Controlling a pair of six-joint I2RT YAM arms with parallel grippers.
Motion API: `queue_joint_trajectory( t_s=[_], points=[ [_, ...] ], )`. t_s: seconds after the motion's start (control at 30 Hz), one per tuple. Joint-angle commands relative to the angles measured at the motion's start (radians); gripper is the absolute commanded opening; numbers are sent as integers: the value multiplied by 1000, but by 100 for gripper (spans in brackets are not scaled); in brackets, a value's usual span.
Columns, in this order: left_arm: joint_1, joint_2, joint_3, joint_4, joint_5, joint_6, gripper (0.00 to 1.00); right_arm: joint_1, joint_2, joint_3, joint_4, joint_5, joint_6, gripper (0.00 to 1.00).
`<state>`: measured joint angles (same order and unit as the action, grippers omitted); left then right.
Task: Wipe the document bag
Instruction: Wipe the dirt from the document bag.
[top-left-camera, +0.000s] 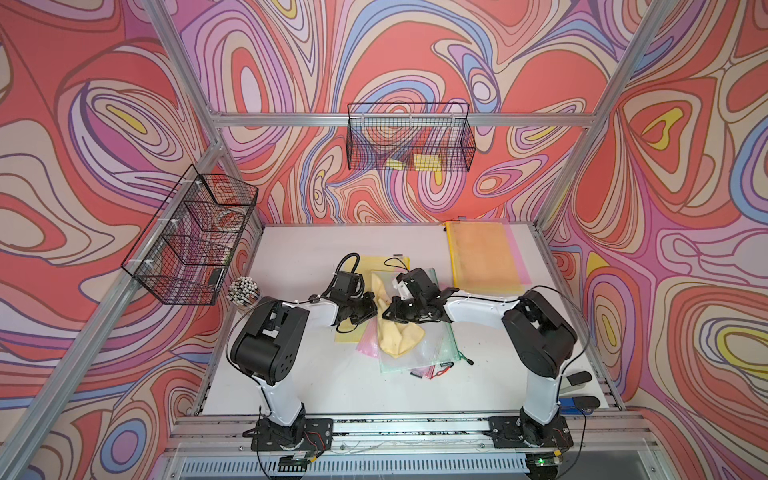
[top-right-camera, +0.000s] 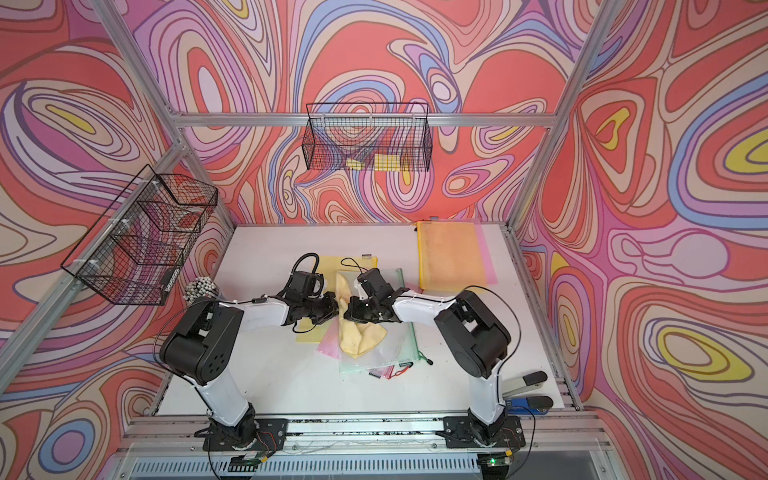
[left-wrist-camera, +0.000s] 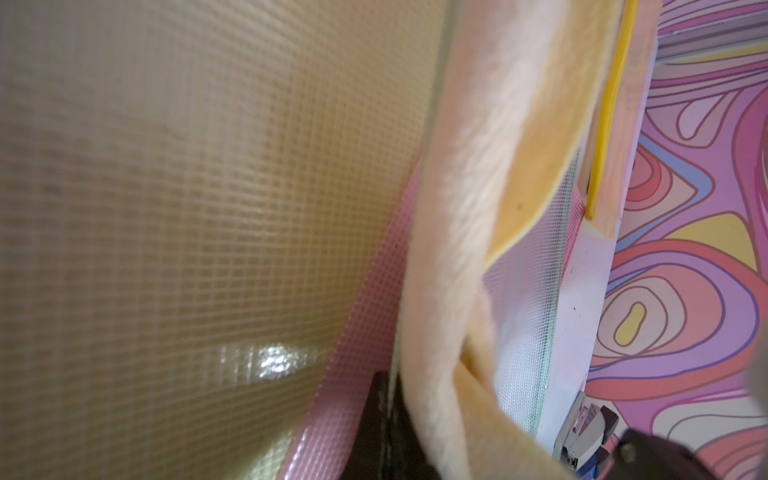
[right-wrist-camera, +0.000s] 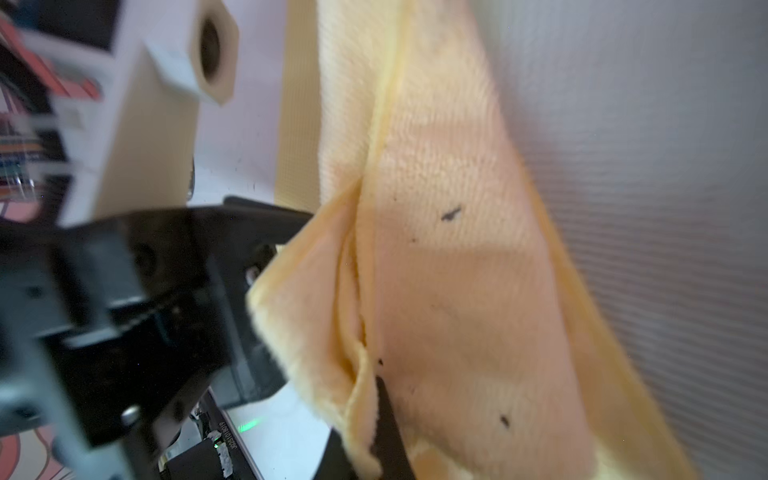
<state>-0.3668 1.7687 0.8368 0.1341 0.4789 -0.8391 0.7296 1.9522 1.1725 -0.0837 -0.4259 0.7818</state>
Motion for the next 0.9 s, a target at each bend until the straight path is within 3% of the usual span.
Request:
queue_joint_trajectory(
  t_s=[0.0, 0.2, 0.4, 0.5, 0.6, 0.77, 0.87],
  points=[
    [6, -24, 25, 3, -44, -28, 0, -12, 35, -22, 45, -4, 68, 0],
    [19, -37, 17, -13, -48, -16, 0, -73, -43, -139, -43, 80, 17, 0],
    [39, -58, -4, -27, -47, -3, 0, -309, -219, -349, -87, 78, -54, 0],
    [40, -60, -8, -25, -46, -4, 0, -372, -279, -361, -141, 81, -102, 0],
    [41, -48, -6, -15, -33, -10, 0, -347, -279, -323, -121, 22, -81, 0],
    [40, -40, -4, 1, -29, -25, 0, -122, -190, -145, -129, 62, -35, 0],
    [40, -43, -1, -6, -33, -22, 0, -17, -86, -55, -72, 19, 18, 0]
  ],
)
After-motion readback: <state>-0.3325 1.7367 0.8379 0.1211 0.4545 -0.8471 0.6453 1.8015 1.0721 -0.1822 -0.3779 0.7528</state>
